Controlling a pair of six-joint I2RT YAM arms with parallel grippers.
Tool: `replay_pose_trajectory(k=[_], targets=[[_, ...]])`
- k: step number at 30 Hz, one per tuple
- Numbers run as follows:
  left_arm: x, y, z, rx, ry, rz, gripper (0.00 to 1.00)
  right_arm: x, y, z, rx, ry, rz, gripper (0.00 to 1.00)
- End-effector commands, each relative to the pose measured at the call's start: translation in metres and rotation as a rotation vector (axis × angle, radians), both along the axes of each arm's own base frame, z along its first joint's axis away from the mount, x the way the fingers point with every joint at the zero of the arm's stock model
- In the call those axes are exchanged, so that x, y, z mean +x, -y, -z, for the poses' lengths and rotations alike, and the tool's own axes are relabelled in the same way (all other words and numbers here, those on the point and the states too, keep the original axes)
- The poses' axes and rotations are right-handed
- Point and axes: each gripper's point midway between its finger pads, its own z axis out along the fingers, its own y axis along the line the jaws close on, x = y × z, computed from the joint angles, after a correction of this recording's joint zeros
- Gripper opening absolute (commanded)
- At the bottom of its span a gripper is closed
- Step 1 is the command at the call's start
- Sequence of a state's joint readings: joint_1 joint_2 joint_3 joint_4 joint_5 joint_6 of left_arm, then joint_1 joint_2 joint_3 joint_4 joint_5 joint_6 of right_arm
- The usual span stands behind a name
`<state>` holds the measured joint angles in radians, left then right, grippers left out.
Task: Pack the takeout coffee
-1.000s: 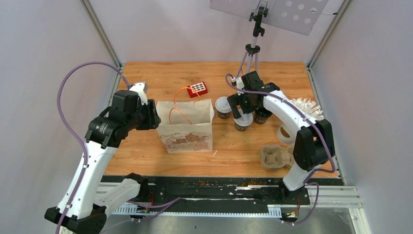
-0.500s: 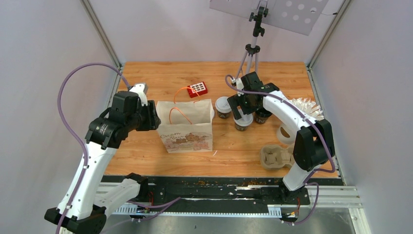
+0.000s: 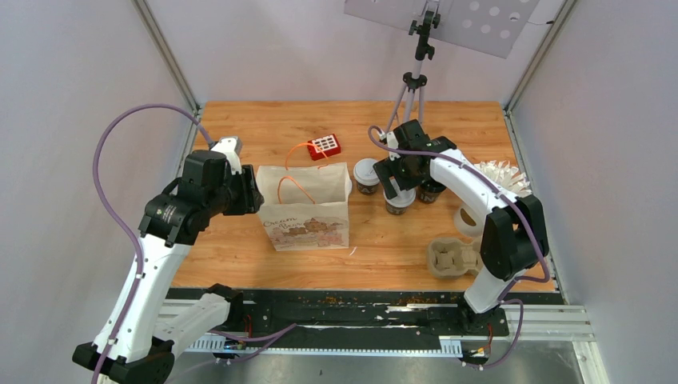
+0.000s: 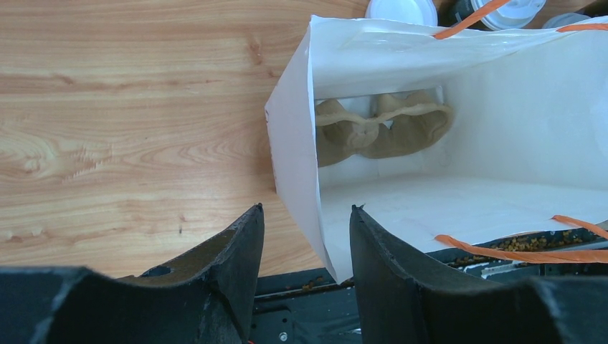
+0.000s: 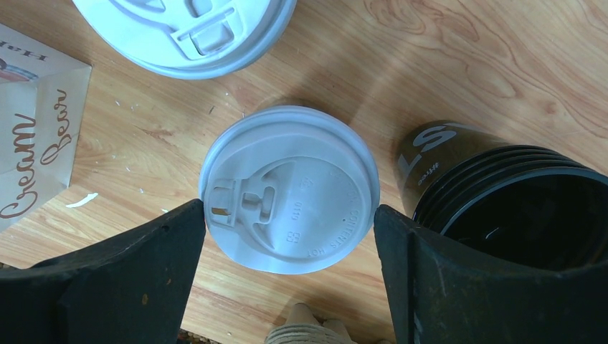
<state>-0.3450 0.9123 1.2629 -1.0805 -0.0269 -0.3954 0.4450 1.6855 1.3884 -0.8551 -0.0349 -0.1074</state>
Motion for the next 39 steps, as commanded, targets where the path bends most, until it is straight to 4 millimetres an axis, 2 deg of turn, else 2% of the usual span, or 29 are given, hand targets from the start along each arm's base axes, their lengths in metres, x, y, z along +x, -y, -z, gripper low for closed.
replay_pose_trajectory(k=[1,34,39], targets=[[0.003,0.001,-0.007,-0.021,0.036,-0.005,0.55,0.007,0.000,-0.007,-0.025,0.022,-0.003,0.87],[0.003,0.001,-0.007,-0.019,0.037,-0.003,0.55,0.005,-0.008,0.002,0.016,0.018,-0.005,0.80],[0.003,0.001,-0.007,-0.022,0.038,-0.003,0.55,0.005,-0.008,0.003,0.020,0.028,-0.010,0.84]])
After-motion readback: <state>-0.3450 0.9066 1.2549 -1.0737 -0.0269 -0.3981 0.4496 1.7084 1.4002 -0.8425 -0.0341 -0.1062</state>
